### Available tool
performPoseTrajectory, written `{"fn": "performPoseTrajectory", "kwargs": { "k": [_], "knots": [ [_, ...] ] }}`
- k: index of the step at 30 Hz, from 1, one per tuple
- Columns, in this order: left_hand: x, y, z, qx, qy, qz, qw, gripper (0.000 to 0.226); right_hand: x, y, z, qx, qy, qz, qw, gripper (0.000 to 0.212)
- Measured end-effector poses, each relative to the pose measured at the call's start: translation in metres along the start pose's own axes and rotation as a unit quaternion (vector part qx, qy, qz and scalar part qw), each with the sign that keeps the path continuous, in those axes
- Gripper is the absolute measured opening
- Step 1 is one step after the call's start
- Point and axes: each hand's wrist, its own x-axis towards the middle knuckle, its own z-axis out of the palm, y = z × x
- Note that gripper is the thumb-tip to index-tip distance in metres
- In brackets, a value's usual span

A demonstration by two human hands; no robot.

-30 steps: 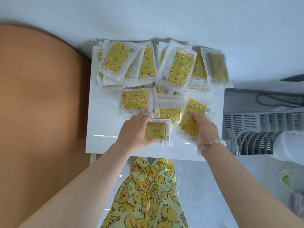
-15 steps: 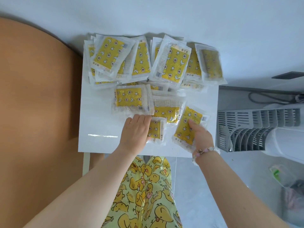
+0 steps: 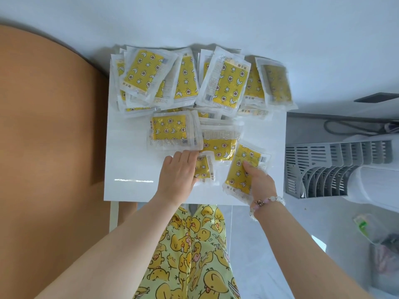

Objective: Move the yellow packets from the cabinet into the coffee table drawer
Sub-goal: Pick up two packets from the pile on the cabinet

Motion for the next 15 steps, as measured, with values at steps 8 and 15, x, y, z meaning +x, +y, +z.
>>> {"fn": "performPoseTrajectory", "kwargs": {
  "k": [8,15],
  "knots": [
    [0.005,0.004,-0.028,-0.262,-0.079,-0.145,0.951,0.035,-0.003,0.001,-0.001,-0.009,0.003,-0.013,1.000,0.016],
    [0.028,0.008,-0.054,-0.560,-0.119,-0.283,0.770,0.031,-0.007,-0.013,0.012,-0.001,-0.004,-0.027,1.000,0.030]
  ]
}}
